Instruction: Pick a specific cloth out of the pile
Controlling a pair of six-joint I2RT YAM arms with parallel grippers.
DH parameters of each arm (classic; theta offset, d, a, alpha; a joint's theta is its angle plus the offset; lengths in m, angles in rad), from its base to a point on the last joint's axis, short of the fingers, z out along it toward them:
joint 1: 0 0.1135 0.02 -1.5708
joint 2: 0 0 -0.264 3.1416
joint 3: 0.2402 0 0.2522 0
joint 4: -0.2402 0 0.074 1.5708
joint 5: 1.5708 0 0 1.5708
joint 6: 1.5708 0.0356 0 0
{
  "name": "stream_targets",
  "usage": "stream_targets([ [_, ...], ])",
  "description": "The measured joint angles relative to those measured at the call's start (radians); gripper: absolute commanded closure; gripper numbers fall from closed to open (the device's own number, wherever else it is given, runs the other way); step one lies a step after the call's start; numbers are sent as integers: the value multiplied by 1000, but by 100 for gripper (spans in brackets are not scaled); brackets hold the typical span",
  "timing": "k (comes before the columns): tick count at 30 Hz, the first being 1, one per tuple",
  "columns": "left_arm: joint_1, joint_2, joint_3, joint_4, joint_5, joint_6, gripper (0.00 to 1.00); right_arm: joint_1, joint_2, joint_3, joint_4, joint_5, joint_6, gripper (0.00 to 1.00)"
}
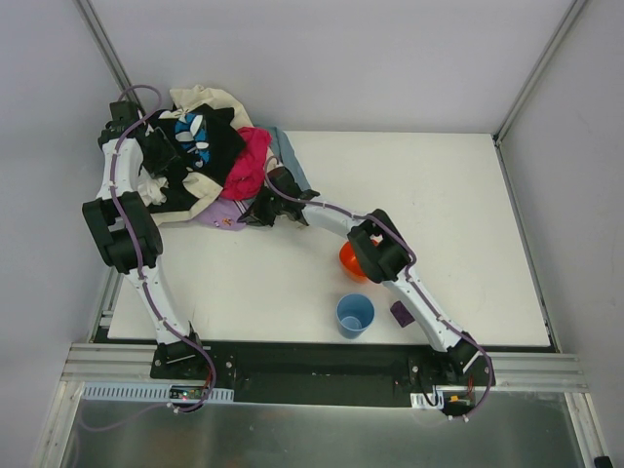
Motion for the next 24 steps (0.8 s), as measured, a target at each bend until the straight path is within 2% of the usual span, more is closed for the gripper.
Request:
stream_targets([
  [13, 0, 0, 0, -17, 31, 0, 57, -7, -177, -43, -107, 49, -204, 99],
  [24, 0, 0, -5, -27, 58, -1, 60, -7, -266, 48, -259, 52, -339, 99],
])
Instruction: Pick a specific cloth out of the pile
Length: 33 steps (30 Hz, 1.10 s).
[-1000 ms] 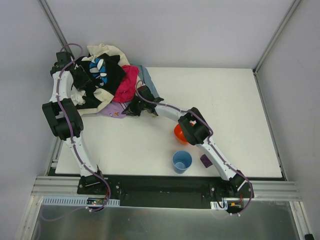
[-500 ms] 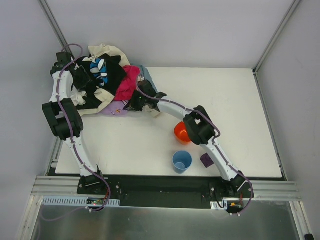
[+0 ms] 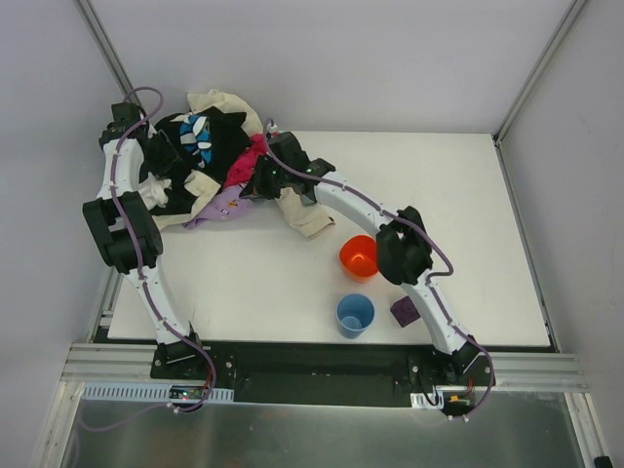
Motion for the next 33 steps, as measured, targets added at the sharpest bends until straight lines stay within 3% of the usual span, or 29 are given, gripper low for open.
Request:
stream_targets([
  [5, 0, 0, -6, 1, 3, 0, 54, -3, -10, 19, -42, -2, -29, 99],
  [6, 0, 0, -6, 1, 9, -2, 48, -4, -14, 19, -51, -3, -37, 99],
  [9, 0, -2, -7, 3, 30, -4, 15, -5, -42, -14, -52, -6, -54, 99],
  [11, -3, -16, -16, 5, 34, -10, 2, -6, -93, -115, -30, -15, -67, 99],
  [21, -98, -272, -84, 2, -31, 31, 1, -10, -193, -573, 161, -49, -59, 99],
  [27, -293, -454, -222, 13, -137, 116, 1, -16, -193, -680, 233, -66, -45, 100],
  [33, -463, -443, -329, 11, -187, 172, 1, -18, -208, -727, 285, -72, -42, 99],
])
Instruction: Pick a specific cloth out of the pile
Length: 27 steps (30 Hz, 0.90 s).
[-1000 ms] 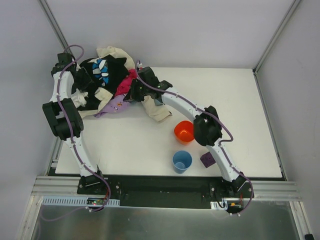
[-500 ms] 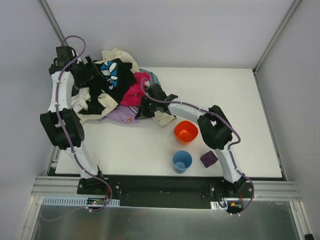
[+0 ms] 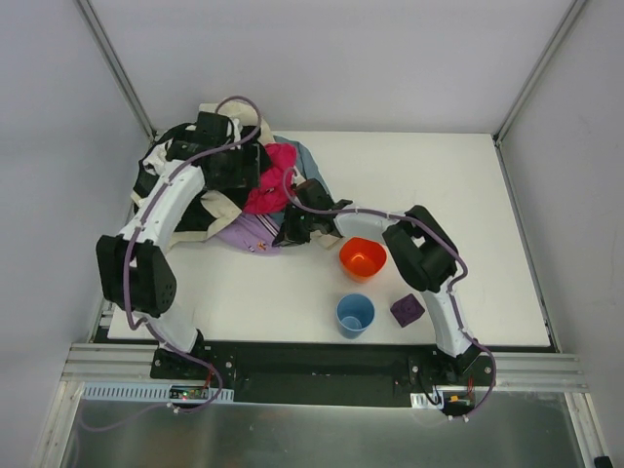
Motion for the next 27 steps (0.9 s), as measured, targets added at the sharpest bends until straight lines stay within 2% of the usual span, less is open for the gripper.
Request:
stream_targets([
  [7, -109, 188, -23, 4, -101, 13, 2, -5, -25, -22, 26, -5, 2, 99],
  [14, -129, 304, -19, 6, -175, -23, 12, -16, -30, -47, 56, -12, 8, 99],
  [18, -130, 365, 24, -5, -235, -42, 31, -24, -48, -76, 81, -16, 7, 99],
  [20, -132, 389, 53, -22, -260, -50, 45, -28, -62, -96, 102, -19, 7, 99],
  [21, -133, 400, 67, -29, -266, -53, 58, -31, -68, -106, 110, -20, 7, 99],
  [24, -129, 431, 117, -60, -284, -55, 79, -37, -88, -140, 128, -21, 7, 99],
  [27, -107, 450, 158, -82, -277, -54, 81, -43, -117, -169, 136, -21, 3, 99],
])
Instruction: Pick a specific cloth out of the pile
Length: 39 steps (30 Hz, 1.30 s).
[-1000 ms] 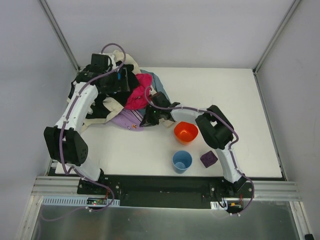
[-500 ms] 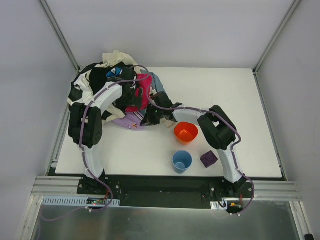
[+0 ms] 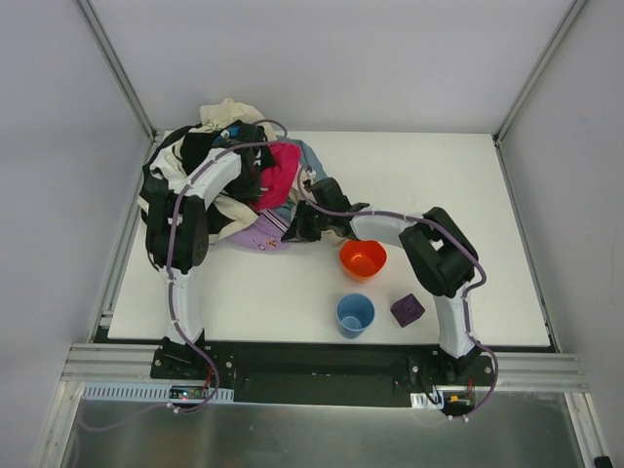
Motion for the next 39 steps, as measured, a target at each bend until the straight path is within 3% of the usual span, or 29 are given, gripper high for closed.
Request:
stream_targets([
  [6, 108, 1, 91, -47, 70, 10, 85, -6, -82, -21, -5, -6, -14, 99],
  [18, 470, -3, 150, -48, 147, 19, 83, -24, -150, -7, -136, -34, -84, 100],
  [24, 494, 0, 137, -46, 209, 20, 78, -28, -154, 34, -207, -42, -110, 99],
  [28, 463, 0, 131, -45, 225, 24, 71, -28, -154, 100, -276, -51, -127, 99],
  [39, 435, 0, 124, -44, 296, 30, 35, -29, -152, 430, -420, -119, -140, 99],
])
